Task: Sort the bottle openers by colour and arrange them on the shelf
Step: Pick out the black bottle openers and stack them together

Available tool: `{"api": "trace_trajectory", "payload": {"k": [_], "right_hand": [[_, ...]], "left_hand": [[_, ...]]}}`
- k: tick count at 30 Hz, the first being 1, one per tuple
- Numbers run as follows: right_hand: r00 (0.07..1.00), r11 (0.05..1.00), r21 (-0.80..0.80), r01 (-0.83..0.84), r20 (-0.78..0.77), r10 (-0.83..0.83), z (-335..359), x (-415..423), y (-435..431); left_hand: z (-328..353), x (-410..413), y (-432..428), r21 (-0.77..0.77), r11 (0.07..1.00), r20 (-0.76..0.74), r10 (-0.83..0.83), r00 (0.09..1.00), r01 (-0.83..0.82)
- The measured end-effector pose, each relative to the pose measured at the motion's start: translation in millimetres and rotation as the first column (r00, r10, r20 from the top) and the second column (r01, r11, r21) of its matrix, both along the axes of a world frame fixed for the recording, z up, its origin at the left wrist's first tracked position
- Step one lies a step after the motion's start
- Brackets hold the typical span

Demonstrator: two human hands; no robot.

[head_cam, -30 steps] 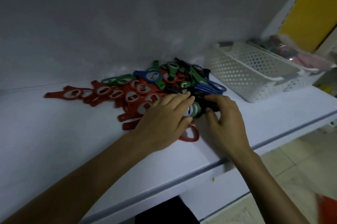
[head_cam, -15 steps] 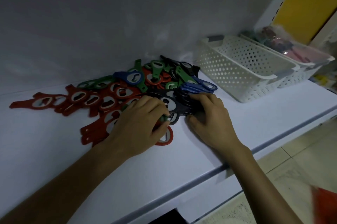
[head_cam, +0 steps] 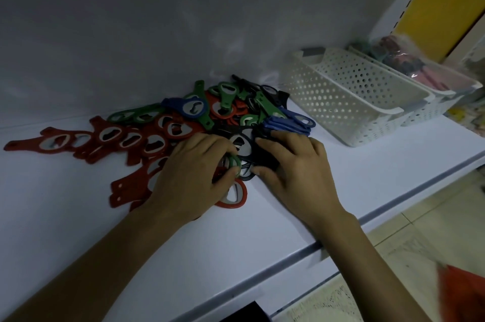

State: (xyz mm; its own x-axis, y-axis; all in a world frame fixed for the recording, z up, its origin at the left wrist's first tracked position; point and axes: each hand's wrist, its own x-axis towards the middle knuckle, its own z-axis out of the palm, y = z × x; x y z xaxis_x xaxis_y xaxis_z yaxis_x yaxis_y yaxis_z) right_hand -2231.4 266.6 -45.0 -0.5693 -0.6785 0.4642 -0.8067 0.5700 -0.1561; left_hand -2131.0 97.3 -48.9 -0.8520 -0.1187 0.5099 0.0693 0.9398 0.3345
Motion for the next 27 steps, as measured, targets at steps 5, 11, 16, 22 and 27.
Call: {"api": "trace_trajectory", "payload": {"k": [5, 11, 16, 22, 27], "right_hand": [[0.995, 0.997, 0.040, -0.070, -0.075, 0.073, 3, 0, -9], [0.967, 0.992, -0.070, -0.106, -0.241, 0.087, 8, 1, -21], [0.878, 0.931, -0.182, -0.316, -0.427, 0.214, 19, 6, -43], [0.989, 0.890, -0.434, -0.136, -0.009, 0.147, 19, -9, -63], [0.986, 0.998, -0.070, 0.001, 0.167, 0.010, 4, -25, -53]], "left_hand": [[1, 2, -1, -0.045, 0.998, 0.033, 0.047, 0.998, -0.046], [2, 5, -7, 0.023, 0.993, 0.034, 0.112, 0.993, -0.113], [8, 3, -5, -0.037, 0.991, 0.022, 0.128, 0.992, -0.127], [16, 5, -13, 0.462, 0.868, -0.137, 0.274, 0.952, -0.183], [21, 2, -7, 0.800, 0.593, -0.201, 0.129, 0.971, 0.087]]}}
